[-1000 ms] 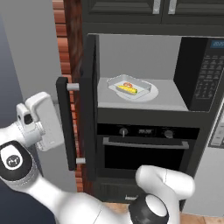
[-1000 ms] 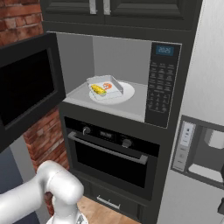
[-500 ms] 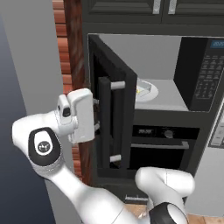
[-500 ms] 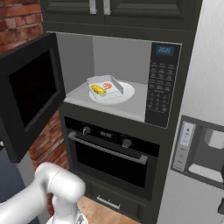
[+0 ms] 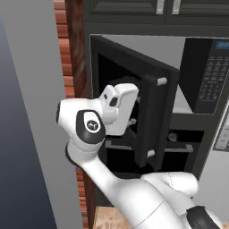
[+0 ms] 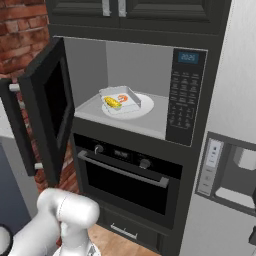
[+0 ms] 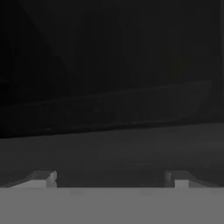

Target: Place the tupperware containing the shrimp and corn meal in the microwave. Close the microwave door and press the start button to reheat the meal.

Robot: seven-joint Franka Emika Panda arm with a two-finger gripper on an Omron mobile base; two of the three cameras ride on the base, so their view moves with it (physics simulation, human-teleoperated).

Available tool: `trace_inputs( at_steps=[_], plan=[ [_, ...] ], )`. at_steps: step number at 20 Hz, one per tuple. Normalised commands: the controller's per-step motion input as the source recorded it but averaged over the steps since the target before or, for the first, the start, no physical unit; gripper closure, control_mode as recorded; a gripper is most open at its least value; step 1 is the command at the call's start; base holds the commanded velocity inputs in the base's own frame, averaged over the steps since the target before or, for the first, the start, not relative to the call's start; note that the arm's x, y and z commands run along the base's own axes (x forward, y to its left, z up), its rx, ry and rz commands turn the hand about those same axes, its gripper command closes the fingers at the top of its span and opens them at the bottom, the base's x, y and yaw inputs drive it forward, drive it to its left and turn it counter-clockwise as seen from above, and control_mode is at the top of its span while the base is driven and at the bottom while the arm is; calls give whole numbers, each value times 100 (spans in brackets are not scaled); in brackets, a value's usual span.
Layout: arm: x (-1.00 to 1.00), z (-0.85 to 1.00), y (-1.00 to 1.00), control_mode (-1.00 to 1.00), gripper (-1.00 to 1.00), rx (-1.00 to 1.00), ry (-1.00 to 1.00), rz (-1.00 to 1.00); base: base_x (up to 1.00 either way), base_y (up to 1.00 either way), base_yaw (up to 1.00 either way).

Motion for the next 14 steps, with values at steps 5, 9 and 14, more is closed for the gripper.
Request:
trace_inputs(
  at_steps=[5, 9, 14],
  plan=[
    [86, -15, -93, -100, -100, 20, 0, 13, 0, 0, 0],
    [99, -21, -57, -100, -100, 9, 0, 23, 0, 0, 0],
    [99, -13, -37, -100, -100, 5, 0, 28, 0, 0, 0]
  ],
)
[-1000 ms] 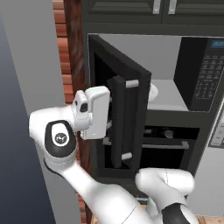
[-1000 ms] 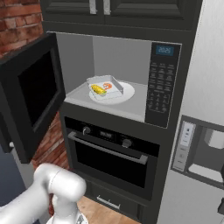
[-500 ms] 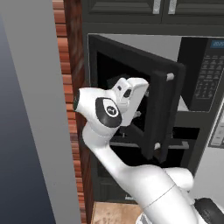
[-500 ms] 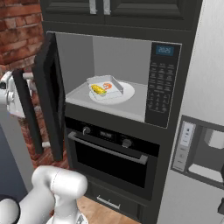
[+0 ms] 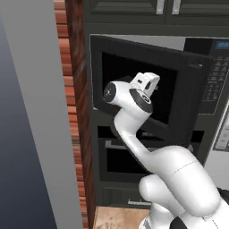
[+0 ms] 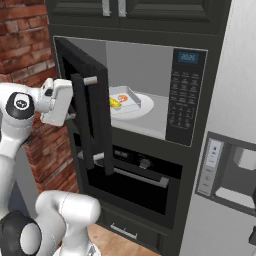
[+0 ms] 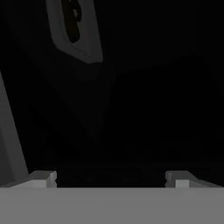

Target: Place the tupperware containing the shrimp and corn meal in the microwave. Close the microwave door and press the start button to reheat the meal.

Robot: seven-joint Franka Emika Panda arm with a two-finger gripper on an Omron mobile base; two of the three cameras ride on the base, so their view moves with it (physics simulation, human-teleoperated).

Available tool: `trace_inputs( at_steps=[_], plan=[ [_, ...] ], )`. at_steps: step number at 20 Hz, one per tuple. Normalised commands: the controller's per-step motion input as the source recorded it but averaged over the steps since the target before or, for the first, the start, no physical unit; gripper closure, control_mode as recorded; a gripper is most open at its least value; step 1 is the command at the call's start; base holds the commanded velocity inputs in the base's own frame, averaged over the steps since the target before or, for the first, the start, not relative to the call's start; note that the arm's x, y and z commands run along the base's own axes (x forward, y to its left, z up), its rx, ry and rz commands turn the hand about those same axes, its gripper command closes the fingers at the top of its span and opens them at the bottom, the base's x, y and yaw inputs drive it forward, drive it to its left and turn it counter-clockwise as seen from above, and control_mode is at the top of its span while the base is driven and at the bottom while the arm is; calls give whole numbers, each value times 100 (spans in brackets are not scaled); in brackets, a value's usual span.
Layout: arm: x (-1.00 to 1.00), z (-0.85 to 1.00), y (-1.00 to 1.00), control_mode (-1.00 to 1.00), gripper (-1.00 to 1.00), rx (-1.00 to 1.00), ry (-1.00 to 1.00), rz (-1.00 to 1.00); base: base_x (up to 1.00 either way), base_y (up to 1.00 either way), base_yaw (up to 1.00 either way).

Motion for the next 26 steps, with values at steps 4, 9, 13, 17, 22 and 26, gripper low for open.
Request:
trace_inputs(
  at_steps=[4, 9, 13, 17, 22, 26],
  plan=[
    [84, -2, -29, -100, -100, 2, -1, 33, 0, 0, 0],
    [73, 0, -28, -100, -100, 0, 0, 33, 0, 0, 0],
    [73, 0, -26, -100, -100, 1, 1, 28, 0, 0, 0],
    [86, 0, -11, -100, -100, 0, 10, 17, 0, 0, 0],
    [84, 10, -6, -100, -100, 0, 15, 10, 0, 0, 0],
    [70, 21, -2, -100, -100, 0, 15, 5, 0, 0, 0]
  ],
)
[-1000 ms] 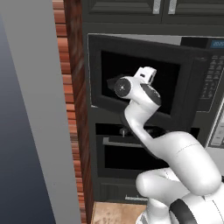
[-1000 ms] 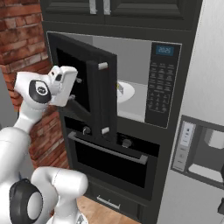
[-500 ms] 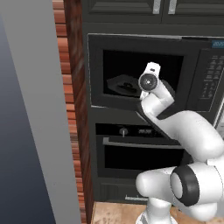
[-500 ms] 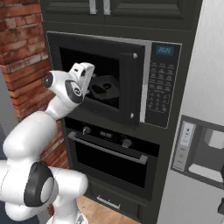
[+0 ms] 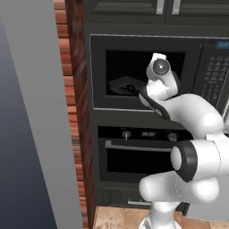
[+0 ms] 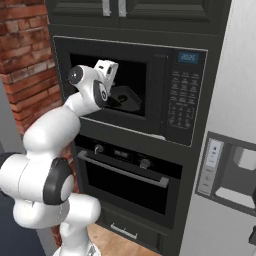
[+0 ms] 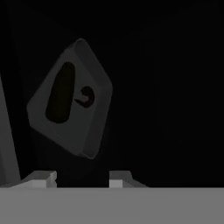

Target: Place the tupperware containing the shrimp and corn meal in the microwave. Close the microwave door and press the start button to reheat the meal.

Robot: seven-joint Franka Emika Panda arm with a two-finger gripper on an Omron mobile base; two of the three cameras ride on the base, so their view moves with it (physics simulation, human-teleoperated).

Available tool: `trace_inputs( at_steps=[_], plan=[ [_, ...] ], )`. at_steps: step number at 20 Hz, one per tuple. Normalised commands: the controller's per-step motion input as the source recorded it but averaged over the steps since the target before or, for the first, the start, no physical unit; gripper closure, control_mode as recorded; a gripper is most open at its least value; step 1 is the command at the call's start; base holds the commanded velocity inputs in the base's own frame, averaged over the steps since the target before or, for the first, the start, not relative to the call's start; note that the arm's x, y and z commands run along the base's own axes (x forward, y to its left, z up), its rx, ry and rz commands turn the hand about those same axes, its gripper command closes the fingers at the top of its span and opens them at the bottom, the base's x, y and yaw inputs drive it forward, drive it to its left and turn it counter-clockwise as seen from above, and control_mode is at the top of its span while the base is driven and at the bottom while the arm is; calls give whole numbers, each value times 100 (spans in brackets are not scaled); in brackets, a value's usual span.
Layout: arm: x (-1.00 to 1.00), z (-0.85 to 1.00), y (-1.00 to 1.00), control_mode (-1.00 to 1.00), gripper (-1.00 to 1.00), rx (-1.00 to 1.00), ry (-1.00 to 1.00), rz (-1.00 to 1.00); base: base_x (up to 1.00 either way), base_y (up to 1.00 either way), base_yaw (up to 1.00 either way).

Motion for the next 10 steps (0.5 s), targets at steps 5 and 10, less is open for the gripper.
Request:
trace_inputs(
  at_steps=[5, 10],
  plan=[
    [23, -2, -4, -100, -100, 0, 1, 6, 0, 0, 0],
    [-91, 4, -3, -100, -100, 0, 0, 6, 0, 0, 0]
  ],
)
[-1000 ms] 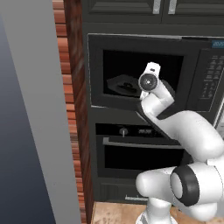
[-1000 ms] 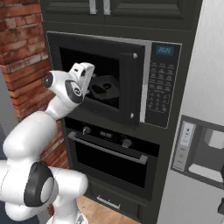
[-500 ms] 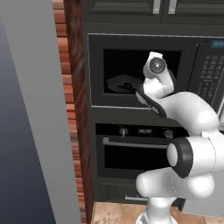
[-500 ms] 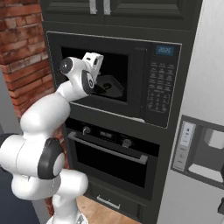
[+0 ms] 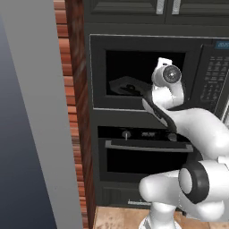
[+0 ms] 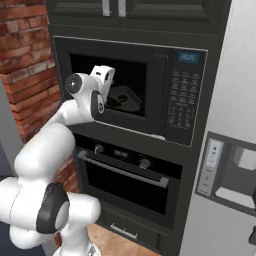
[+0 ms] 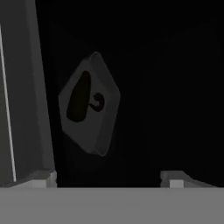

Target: Place the tupperware containing the shrimp and corn meal in the microwave. Close the microwave door and press the start button to reheat the meal.

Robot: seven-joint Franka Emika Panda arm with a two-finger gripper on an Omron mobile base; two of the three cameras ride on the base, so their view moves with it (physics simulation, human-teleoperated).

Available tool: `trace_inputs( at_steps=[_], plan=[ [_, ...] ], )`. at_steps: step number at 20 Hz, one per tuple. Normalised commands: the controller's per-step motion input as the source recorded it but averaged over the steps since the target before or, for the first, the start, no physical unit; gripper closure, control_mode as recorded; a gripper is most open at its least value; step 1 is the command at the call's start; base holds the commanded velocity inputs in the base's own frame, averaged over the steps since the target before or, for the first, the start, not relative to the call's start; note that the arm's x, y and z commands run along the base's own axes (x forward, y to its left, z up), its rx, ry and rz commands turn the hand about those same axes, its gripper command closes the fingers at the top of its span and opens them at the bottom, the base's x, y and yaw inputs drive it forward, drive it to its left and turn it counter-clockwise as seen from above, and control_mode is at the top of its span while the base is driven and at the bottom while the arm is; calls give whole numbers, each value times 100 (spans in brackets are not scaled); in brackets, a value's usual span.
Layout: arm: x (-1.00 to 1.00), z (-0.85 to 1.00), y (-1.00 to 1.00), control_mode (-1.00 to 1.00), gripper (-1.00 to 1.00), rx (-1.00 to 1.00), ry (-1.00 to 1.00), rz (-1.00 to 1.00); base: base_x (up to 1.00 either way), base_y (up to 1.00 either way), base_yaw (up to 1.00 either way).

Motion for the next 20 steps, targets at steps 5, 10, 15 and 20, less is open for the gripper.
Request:
trace_inputs(
  at_steps=[5, 10, 15, 20],
  plan=[
    [-100, 45, -44, -100, -100, 7, 0, 8, 0, 0, 0],
    [-98, 10, -83, -100, -100, 2, 0, 7, 0, 0, 0],
    [-69, -15, -94, -100, -100, 2, 0, 1, 0, 0, 0],
    [-46, -32, -79, -100, -100, 0, 0, 0, 0, 0, 0]
  ],
)
